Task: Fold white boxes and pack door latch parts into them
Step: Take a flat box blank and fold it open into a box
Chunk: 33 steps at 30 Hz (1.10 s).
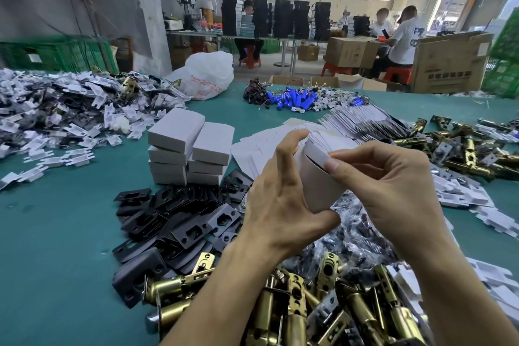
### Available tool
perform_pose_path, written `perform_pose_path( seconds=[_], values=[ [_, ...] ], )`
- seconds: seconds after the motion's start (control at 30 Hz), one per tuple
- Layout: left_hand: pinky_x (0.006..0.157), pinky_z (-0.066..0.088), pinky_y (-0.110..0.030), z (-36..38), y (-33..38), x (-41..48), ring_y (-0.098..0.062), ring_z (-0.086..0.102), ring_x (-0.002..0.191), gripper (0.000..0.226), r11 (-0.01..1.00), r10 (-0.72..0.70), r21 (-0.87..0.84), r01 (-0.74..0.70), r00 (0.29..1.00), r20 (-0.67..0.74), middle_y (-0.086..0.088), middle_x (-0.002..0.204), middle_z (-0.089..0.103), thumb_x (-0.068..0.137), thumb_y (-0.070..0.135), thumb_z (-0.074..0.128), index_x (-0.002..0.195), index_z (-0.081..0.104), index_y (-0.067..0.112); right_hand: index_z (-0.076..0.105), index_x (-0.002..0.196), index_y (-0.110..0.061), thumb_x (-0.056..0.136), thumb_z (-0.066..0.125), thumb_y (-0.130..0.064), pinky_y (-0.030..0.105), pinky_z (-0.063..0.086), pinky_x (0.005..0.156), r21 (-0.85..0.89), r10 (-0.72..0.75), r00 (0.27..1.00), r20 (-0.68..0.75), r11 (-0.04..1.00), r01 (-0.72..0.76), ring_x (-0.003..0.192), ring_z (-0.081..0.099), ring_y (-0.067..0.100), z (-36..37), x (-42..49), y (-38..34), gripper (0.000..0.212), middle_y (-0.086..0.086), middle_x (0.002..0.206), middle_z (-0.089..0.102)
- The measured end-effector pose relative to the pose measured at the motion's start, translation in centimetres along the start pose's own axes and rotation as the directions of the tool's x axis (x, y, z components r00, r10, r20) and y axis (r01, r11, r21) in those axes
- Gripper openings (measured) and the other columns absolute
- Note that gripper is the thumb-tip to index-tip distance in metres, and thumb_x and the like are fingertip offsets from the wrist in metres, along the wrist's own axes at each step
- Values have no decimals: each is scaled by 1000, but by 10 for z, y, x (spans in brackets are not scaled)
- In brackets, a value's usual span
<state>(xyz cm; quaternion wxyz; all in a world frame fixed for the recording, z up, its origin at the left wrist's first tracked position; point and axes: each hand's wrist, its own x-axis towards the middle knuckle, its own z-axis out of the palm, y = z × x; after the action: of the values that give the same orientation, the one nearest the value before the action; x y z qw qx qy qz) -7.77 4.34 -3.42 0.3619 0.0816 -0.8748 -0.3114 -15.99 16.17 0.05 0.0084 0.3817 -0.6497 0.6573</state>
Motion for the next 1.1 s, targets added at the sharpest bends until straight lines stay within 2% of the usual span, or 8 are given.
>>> perform_pose_path(
  seconds=[0.13, 0.4, 0.5, 0.63, 0.73, 0.8, 0.9, 1.1],
  values=[
    [54, 44, -25, 0, -1, 0, -20, 60, 73, 96, 1000, 6, 13, -6, 1000, -18, 3, 116, 51, 61, 40, 68, 139, 14, 40, 74, 80, -10, 77, 79, -6, 31, 61, 74, -49, 2, 1000, 26, 999, 0, 78, 74, 17, -3, 2, 0, 7, 0, 84, 77],
    [52, 35, -15, 2, -3, 1, -16, 52, 68, 97, 991, 52, 122, -47, 998, -38, 3, 108, 60, 61, 42, 69, 146, 22, 39, 74, 82, -16, 68, 75, -21, 22, 58, 76, -33, -23, 987, 162, 999, 28, 87, 74, 12, -20, 6, -1, 15, -4, 89, 77],
    [51, 33, -17, 3, -3, 1, -16, 51, 66, 97, 990, 51, 137, -44, 998, -48, 3, 105, 61, 60, 42, 68, 145, 22, 40, 73, 82, -15, 68, 74, -21, 22, 59, 75, -44, -29, 979, 201, 998, 39, 86, 74, 10, -23, 7, -1, 15, -6, 90, 77],
    [58, 38, -25, 4, -4, 1, -16, 55, 77, 105, 993, 10, 119, -11, 1000, 10, 5, 118, 61, 62, 42, 70, 151, 15, 39, 70, 82, -10, 68, 72, -21, 22, 59, 74, -61, 15, 974, 227, 998, -1, 86, 74, 9, -24, 6, 0, 18, -7, 90, 76],
    [71, 51, -33, 2, -5, 1, -12, 55, 93, 104, 996, 10, 83, -11, 1000, 22, 6, 127, 58, 62, 38, 76, 152, 24, 33, 69, 84, -12, 70, 73, -26, 33, 61, 73, -70, 29, 980, 196, 997, -16, 81, 74, 16, -18, 6, 0, 21, 2, 87, 75],
    [76, 54, -39, 2, -3, 2, -14, 57, 99, 101, 996, 21, 84, -22, 1000, 12, 8, 129, 57, 60, 37, 77, 149, 30, 33, 69, 84, -14, 75, 74, -27, 31, 59, 67, -71, -8, 993, 121, 997, 17, 73, 71, 14, -10, 5, 0, 17, 3, 81, 72],
    [74, 54, -37, 2, 1, 1, -13, 58, 95, 97, 995, 20, 95, -19, 1000, -6, 9, 126, 56, 57, 44, 69, 145, 28, 36, 71, 84, -13, 77, 77, -19, 28, 59, 67, -18, -43, 998, 43, 999, 44, 71, 72, 12, -1, 3, 0, 11, 1, 81, 74],
    [63, 51, -30, 3, 3, 1, -13, 58, 85, 91, 988, 33, 151, -22, 997, -71, 5, 117, 58, 61, 59, 62, 142, 31, 31, 73, 84, -11, 74, 78, -20, 43, 60, 71, -83, -77, 996, 49, 993, 81, 80, 74, 17, -2, 3, -1, 14, -3, 87, 76]
  ],
)
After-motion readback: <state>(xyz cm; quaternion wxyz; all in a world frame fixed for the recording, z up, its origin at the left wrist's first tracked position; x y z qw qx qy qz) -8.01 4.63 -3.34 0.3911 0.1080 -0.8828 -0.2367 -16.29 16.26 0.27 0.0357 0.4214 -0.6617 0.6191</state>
